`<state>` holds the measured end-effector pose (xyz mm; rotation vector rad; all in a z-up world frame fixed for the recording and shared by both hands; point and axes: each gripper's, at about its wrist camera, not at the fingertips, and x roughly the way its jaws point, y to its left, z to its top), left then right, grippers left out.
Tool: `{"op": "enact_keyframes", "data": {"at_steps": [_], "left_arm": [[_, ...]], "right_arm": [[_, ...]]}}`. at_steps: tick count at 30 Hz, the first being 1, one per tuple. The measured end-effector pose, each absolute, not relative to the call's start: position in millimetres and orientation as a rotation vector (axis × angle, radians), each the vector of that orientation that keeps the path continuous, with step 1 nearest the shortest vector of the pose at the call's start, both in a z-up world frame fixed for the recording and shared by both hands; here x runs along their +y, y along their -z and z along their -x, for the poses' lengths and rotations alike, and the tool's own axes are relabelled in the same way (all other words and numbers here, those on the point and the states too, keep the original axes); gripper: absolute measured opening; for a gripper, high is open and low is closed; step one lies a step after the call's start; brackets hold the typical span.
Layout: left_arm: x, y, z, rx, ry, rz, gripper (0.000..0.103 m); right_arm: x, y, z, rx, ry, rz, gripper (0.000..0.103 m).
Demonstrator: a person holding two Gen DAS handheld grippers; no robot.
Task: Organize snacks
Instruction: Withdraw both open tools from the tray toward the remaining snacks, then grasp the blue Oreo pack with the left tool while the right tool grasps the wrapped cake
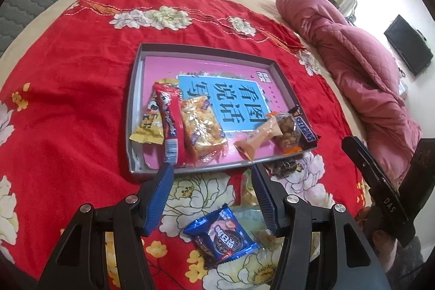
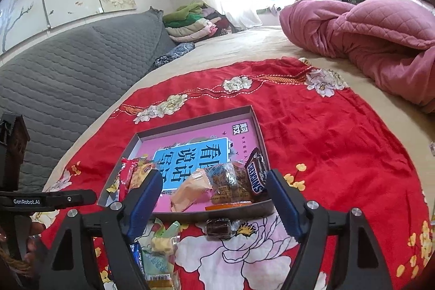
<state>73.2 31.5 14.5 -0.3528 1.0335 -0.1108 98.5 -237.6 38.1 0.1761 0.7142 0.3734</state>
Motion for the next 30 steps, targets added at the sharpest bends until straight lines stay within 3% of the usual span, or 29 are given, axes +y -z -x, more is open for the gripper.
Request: {"op": "enact_keyframes", "data": {"at_steps": [7, 30], "left_arm": [[25, -19, -67, 1.034, 0.141, 0.344, 0.067], [28, -5, -64, 1.095, 0.163, 0.374, 0.067]], "right_arm": [[-235, -52, -86, 0.721, -0.359, -0.154, 0.079], [-207, -49, -77, 0.778, -0.425, -0.086, 0.081]]}}
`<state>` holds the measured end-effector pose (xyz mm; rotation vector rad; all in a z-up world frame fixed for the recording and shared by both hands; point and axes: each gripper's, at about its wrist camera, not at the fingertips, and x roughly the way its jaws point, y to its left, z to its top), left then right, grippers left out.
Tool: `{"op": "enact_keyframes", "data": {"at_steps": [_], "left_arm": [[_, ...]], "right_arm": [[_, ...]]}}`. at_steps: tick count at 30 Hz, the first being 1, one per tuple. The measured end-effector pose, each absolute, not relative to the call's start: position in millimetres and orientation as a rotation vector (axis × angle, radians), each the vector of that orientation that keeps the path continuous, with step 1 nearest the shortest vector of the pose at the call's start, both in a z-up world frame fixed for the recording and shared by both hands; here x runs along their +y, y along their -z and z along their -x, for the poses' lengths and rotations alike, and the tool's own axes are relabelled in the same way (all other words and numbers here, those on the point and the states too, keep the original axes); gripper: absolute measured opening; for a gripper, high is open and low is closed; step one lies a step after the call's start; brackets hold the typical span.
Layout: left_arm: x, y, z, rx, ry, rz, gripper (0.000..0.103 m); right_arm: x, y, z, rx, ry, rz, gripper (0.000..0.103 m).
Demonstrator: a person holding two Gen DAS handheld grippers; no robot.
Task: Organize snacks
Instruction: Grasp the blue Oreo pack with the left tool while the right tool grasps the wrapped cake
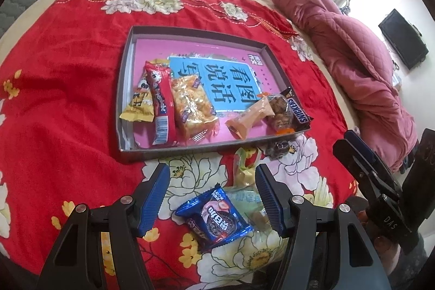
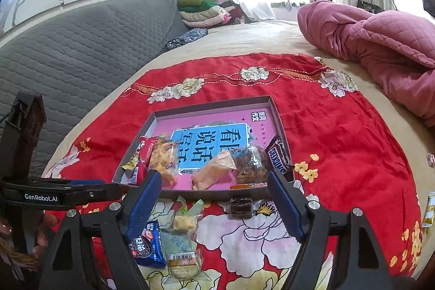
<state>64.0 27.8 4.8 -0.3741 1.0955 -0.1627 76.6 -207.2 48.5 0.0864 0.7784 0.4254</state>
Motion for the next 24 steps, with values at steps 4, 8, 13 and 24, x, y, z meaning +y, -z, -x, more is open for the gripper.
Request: {"op": "enact_keyframes", "data": {"at_steps": [4, 8, 13, 24], "left_arm": [[26, -6, -64, 1.097, 0.163, 0.375, 0.067], [24, -7, -62, 1.101, 0.163, 0.380, 0.067], [22, -3, -58, 1.120, 0.173, 0.397, 0.067], [23, 23, -44, 1.213, 0.166, 0.462, 0.067]], "right_arm": [[-209, -46, -79, 0.788, -0.430, -0.100, 0.085], [-210, -46, -78, 0.794, -0.436, -0.102, 0.085], [-214, -44, -71, 0.812, -0.450, -0.108, 0.087], [-216, -27, -59, 0.921, -0.482, -0.123, 0.087]]}}
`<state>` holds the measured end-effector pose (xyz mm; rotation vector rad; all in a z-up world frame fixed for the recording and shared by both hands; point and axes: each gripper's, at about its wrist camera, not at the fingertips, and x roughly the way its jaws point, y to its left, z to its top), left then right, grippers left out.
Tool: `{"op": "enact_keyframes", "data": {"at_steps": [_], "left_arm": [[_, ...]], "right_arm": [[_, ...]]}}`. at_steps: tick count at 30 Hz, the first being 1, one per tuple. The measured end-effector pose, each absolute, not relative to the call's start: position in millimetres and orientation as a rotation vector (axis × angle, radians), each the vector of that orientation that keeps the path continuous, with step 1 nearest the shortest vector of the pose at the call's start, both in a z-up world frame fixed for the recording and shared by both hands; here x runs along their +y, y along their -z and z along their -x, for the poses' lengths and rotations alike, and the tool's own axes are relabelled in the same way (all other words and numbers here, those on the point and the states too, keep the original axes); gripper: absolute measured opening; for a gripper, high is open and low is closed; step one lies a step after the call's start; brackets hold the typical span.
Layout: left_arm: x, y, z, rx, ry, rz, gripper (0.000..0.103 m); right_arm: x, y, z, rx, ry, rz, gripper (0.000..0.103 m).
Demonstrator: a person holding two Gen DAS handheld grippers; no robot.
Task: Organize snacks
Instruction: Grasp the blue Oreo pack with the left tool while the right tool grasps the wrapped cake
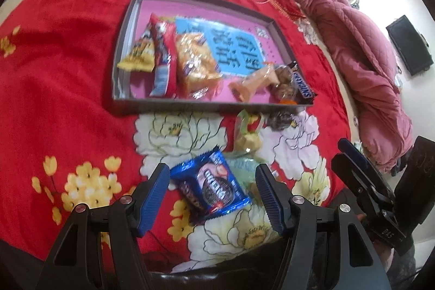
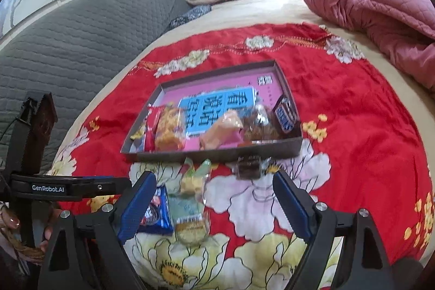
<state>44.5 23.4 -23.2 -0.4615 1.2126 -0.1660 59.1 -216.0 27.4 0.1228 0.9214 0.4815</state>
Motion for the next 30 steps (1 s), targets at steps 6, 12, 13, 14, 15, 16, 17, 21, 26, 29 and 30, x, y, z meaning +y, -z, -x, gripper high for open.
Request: {"op": "enact_keyframes", "data": {"at_steps": [6, 12, 13, 14, 15, 16, 17, 21, 26, 29, 30], "left_arm": [[20, 36, -40, 1.246, 0.157, 0.471, 0.067], [18, 45, -38, 1.268, 0.148, 0.470, 0.068], [18, 48, -38, 1.274, 0.145, 0.470, 0.068], [17, 50, -38, 1.281, 0.142, 0.473, 0.068], [17, 54, -38, 1.292, 0.140, 0.481, 0.068], [18, 57, -38, 1.299, 0.139, 0.488, 0.068], [18, 59, -38, 1.303, 0.138, 0.492, 0.068], [17, 67, -38, 1.312, 0.134, 0.504, 0.068], [17, 68, -37, 1.307, 0.133, 0.511, 0.068], [16, 70, -39, 1.308, 0.126, 0.516, 0.068], [15, 71, -40, 1.309, 0.124, 0.516, 0.068]], "right_arm": [[-212, -17, -55, 0.966, -0.511, -0.106, 0.087], [-196, -1, -49, 1.037, -0.545, -0.027, 0.087], [-193, 1, -47, 1.042, -0.558, -0.010, 0.087], [-190, 4, -45, 1.050, -0.567, 0.007, 0.087], [-185, 7, -43, 1.062, -0.575, 0.033, 0.087], [-183, 9, -42, 1.070, -0.579, 0.050, 0.087], [-180, 11, -41, 1.075, -0.580, 0.071, 0.087], [-173, 18, -37, 1.087, -0.593, 0.106, 0.087], [-169, 29, -38, 1.110, -0.591, 0.142, 0.087], [-167, 35, -40, 1.118, -0.593, 0.152, 0.077], [-166, 38, -40, 1.124, -0.594, 0.158, 0.072]]}}
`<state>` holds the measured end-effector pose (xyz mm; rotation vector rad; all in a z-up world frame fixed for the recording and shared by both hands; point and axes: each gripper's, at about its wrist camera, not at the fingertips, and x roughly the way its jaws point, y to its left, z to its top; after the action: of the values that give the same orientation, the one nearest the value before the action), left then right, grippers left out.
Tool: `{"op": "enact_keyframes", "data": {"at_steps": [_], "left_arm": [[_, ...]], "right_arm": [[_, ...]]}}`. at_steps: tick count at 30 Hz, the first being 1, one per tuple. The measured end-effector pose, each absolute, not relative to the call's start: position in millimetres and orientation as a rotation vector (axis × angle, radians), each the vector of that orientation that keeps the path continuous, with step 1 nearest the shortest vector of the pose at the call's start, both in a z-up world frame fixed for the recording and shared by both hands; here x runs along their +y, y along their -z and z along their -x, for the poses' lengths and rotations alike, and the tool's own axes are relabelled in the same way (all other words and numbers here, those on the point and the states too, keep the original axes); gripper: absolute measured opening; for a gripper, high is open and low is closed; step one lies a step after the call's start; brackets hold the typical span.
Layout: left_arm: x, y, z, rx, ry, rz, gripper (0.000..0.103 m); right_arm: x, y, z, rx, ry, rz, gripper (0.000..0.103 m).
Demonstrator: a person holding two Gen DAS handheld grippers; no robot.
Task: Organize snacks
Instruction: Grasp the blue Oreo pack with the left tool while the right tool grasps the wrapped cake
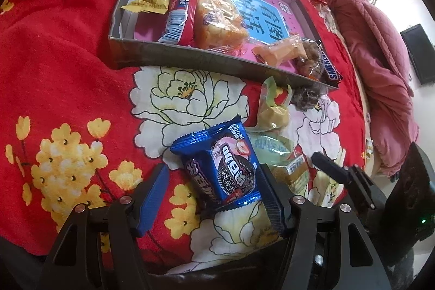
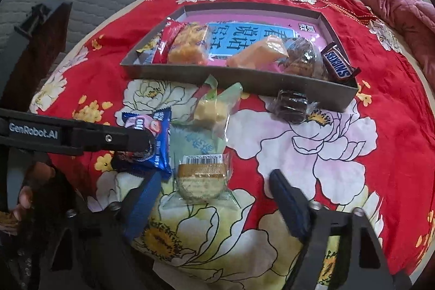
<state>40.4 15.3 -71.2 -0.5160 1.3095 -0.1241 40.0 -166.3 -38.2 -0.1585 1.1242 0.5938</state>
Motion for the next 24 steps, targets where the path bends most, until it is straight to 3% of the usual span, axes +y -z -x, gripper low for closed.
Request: {"op": "enact_keyframes", "data": {"at_steps": [4, 6, 9, 24], "left_arm": [[11, 72, -42, 1.311, 0.112, 0.504, 0.072], [7, 73, -44, 1.316, 0.103, 0.490, 0.073], [3, 74, -47, 1.322, 0.089, 0.476, 0.074], [-19, 84, -63, 1.360, -0.028, 0.386, 0.078]], "right_arm": [[-164, 46, -42, 1.131, -0.603, 0.171, 0.061], [-164, 47, -43, 1.128, -0.612, 0.161, 0.048], [-166, 48, -45, 1.126, -0.627, 0.142, 0.043], [-195, 43, -58, 1.101, -0.548, 0.038, 0.043]]}}
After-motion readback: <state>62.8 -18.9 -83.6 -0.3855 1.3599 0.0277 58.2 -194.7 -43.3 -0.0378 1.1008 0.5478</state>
